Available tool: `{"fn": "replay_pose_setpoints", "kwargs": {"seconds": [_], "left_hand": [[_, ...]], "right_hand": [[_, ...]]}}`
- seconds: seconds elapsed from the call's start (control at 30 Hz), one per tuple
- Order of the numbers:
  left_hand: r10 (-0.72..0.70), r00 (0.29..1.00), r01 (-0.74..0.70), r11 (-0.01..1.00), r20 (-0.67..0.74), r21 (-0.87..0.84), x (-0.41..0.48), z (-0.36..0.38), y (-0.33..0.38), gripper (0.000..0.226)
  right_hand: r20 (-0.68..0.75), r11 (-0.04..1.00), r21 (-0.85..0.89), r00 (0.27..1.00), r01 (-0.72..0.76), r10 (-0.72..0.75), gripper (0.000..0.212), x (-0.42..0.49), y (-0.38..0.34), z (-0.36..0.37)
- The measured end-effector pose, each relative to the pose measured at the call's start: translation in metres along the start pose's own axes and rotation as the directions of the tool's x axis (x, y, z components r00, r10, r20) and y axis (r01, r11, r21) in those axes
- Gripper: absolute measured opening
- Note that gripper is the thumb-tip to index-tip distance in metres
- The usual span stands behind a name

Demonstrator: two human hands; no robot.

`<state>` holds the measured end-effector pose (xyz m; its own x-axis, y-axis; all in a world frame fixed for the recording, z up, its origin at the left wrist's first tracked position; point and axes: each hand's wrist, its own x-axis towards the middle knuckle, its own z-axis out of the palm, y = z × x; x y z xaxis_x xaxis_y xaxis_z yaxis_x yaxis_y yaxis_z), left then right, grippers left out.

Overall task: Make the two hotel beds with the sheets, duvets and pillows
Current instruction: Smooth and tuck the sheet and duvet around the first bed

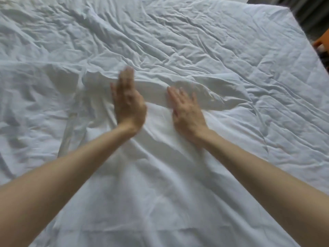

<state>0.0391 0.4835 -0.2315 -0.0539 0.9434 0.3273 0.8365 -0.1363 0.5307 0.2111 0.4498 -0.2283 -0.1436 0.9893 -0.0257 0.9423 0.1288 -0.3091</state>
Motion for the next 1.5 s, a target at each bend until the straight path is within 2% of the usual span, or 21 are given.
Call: {"fn": "replay_pose_setpoints", "kwargs": {"seconds": [0.07, 0.13, 0.23, 0.33, 0.4, 0.57, 0.7, 0.73, 0.8, 0.83, 0.9, 0.97, 1.07, 1.17, 1.23, 1.27, 1.33, 1.37, 1.43, 1.5], "left_hand": [[0.013, 0.950, -0.053, 0.991, 0.313, 0.121, -0.020, 0.015, 0.016, 0.065], [-0.037, 0.895, -0.118, 0.941, 0.444, 0.317, -0.028, 0.033, 0.013, 0.060], [-0.096, 0.873, -0.120, 0.908, 0.478, 0.402, -0.010, 0.049, 0.001, 0.057], [-0.159, 0.873, -0.042, 0.917, 0.461, 0.396, 0.012, 0.063, -0.008, 0.059], [-0.186, 0.863, -0.022, 0.916, 0.470, 0.402, 0.025, 0.071, -0.018, 0.063], [-0.246, 0.812, -0.006, 0.904, 0.530, 0.428, 0.051, 0.079, -0.030, 0.080], [-0.340, 0.732, 0.021, 0.877, 0.591, 0.479, 0.059, 0.062, -0.015, 0.074], [-0.350, 0.743, 0.019, 0.863, 0.571, 0.504, 0.059, 0.054, -0.005, 0.069], [-0.252, 0.836, -0.039, 0.859, 0.487, 0.511, 0.047, 0.036, 0.019, 0.059], [-0.165, 0.880, -0.067, 0.886, 0.445, 0.459, 0.033, 0.029, 0.034, 0.057], [-0.038, 0.920, -0.095, 0.944, 0.390, 0.315, -0.014, 0.020, 0.056, 0.056], [0.032, 0.906, -0.154, 0.953, 0.422, 0.259, -0.071, 0.017, 0.059, 0.054], [0.001, 0.864, -0.184, 0.932, 0.504, 0.313, -0.113, 0.010, 0.014, 0.060], [-0.126, 0.904, -0.064, 0.905, 0.408, 0.420, -0.106, -0.004, -0.044, 0.064], [-0.289, 0.874, 0.082, 0.881, 0.392, 0.467, -0.095, -0.018, -0.061, 0.063], [-0.327, 0.865, 0.132, 0.880, 0.380, 0.457, -0.093, -0.025, -0.059, 0.063], [-0.287, 0.892, 0.138, 0.909, 0.350, 0.392, -0.103, -0.038, -0.035, 0.061], [-0.238, 0.907, 0.112, 0.932, 0.346, 0.345, -0.116, -0.044, -0.018, 0.060], [-0.118, 0.937, 0.025, 0.961, 0.328, 0.274, -0.156, -0.055, 0.020, 0.060], [-0.004, 0.942, -0.083, 0.966, 0.334, 0.244, -0.207, -0.061, 0.052, 0.059]], "right_hand": [[0.129, 0.997, -0.070, 0.991, -0.030, 0.039, 0.060, 0.000, -0.003, 0.015], [0.153, 0.977, -0.192, 0.980, -0.095, 0.125, 0.057, 0.005, 0.019, 0.022], [0.120, 0.936, -0.300, 0.966, -0.185, 0.230, 0.061, 0.017, 0.058, 0.019], [0.088, 0.875, -0.270, 0.895, -0.401, 0.437, 0.075, 0.032, 0.093, 0.010], [0.107, 0.848, -0.237, 0.855, -0.474, 0.508, 0.084, 0.040, 0.113, 0.007], [0.185, 0.849, -0.164, 0.830, -0.502, 0.526, 0.093, 0.050, 0.127, 0.010], [0.268, 0.856, -0.061, 0.818, -0.513, 0.509, 0.088, 0.046, 0.123, -0.013], [0.236, 0.856, -0.015, 0.830, -0.517, 0.505, 0.081, 0.040, 0.116, -0.020], [0.088, 0.884, 0.052, 0.884, -0.464, 0.459, 0.065, 0.019, 0.088, -0.025], [0.025, 0.908, 0.062, 0.910, -0.415, 0.414, 0.060, 0.003, 0.067, -0.021], [0.017, 0.941, 0.068, 0.943, -0.332, 0.331, 0.056, -0.037, 0.024, -0.004], [0.072, 0.955, 0.031, 0.953, -0.296, 0.293, 0.052, -0.078, 0.004, 0.014], [0.050, 0.946, -0.138, 0.952, -0.293, 0.302, 0.057, -0.114, 0.046, 0.018], [-0.003, 0.885, -0.239, 0.911, -0.400, 0.412, 0.062, -0.131, 0.104, 0.007], [0.016, 0.849, -0.264, 0.878, -0.457, 0.478, 0.061, -0.130, 0.116, 0.002], [0.043, 0.839, -0.256, 0.861, -0.480, 0.506, 0.060, -0.127, 0.110, -0.002], [0.065, 0.839, -0.143, 0.841, -0.525, 0.537, 0.057, -0.126, 0.081, -0.011], [0.042, 0.853, -0.057, 0.853, -0.518, 0.521, 0.054, -0.131, 0.060, -0.016], [-0.018, 0.902, 0.060, 0.903, -0.428, 0.429, 0.049, -0.157, 0.013, -0.019], [-0.012, 0.937, 0.074, 0.939, -0.341, 0.343, 0.048, -0.201, -0.029, -0.009]]}}
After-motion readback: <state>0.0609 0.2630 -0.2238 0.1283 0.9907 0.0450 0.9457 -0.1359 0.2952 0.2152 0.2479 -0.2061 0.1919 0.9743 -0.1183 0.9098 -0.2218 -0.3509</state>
